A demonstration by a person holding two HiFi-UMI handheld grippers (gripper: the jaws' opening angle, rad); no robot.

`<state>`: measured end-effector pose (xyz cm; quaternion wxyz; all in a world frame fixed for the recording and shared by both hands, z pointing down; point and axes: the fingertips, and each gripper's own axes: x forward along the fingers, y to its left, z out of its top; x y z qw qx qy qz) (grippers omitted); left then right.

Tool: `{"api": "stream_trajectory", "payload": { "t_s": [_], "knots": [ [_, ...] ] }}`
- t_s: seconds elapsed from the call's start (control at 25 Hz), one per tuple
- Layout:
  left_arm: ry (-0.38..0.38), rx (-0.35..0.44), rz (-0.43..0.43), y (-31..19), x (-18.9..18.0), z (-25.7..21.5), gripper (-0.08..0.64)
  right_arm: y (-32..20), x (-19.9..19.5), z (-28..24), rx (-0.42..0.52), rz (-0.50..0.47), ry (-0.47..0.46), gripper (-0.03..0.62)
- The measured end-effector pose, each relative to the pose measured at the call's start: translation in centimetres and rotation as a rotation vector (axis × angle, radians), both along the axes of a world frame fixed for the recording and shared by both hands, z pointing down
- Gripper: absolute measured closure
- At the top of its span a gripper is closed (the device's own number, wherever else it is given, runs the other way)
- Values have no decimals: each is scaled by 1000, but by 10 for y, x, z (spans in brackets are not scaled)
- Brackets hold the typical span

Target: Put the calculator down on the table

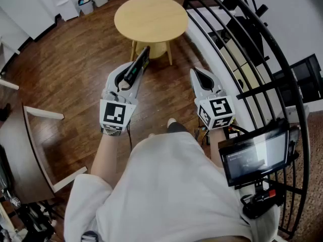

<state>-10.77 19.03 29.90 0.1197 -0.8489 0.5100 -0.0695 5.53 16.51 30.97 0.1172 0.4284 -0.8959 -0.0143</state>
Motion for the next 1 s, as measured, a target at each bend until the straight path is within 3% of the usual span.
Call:
{"api": "stream_trajectory", "payload": {
  "t_s": [0.32, 0.64, 0.8, 1.0],
  "knots": [
    [36, -55, -15, -7, -6, 10, 476, -10, 5, 5, -17, 22, -10, 591],
    [51, -146, -29, -52, 0, 33, 476, -73, 14, 22, -67, 20, -49, 591],
    [102, -179, -82, -83, 1, 25, 476, -110, 18, 18, -86, -1, -51, 591],
    [118, -212, -87, -121, 22, 36, 476, -159, 38, 18, -104, -9, -64, 591]
  ]
}}
